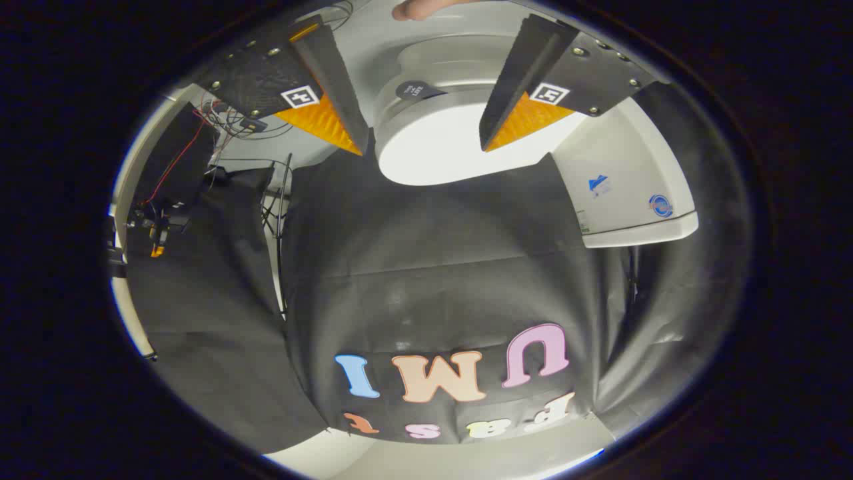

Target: Open the toilet lid.

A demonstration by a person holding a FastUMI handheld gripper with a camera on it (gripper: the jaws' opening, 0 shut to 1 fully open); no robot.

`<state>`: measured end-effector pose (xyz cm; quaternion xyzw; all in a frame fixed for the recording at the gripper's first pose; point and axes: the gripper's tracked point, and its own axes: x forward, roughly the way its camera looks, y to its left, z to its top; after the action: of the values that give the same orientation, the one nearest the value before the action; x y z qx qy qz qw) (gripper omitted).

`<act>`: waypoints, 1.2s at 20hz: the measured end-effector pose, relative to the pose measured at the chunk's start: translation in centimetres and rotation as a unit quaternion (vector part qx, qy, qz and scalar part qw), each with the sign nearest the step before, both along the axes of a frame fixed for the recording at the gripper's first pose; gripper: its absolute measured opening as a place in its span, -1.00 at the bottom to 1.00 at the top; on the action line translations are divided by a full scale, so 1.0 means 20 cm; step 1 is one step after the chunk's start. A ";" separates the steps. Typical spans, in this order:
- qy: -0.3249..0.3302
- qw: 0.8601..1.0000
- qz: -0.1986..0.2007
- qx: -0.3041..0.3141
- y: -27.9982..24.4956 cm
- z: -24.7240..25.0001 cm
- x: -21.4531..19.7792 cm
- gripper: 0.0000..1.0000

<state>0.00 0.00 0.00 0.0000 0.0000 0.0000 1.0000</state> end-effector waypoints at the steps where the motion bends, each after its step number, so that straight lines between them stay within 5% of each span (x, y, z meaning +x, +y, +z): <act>1: 0.002 1.000 0.000 0.001 -0.01 -0.01 0.00 0.97; 17: 0.034 0.999 0.004 0.002 -0.01 -0.09 0.03 0.98; 24: 0.052 0.996 -0.011 0.073 -0.12 -0.27 0.11 0.96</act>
<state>2.13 -2.33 -5.36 0.0726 0.0521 -0.0112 0.9959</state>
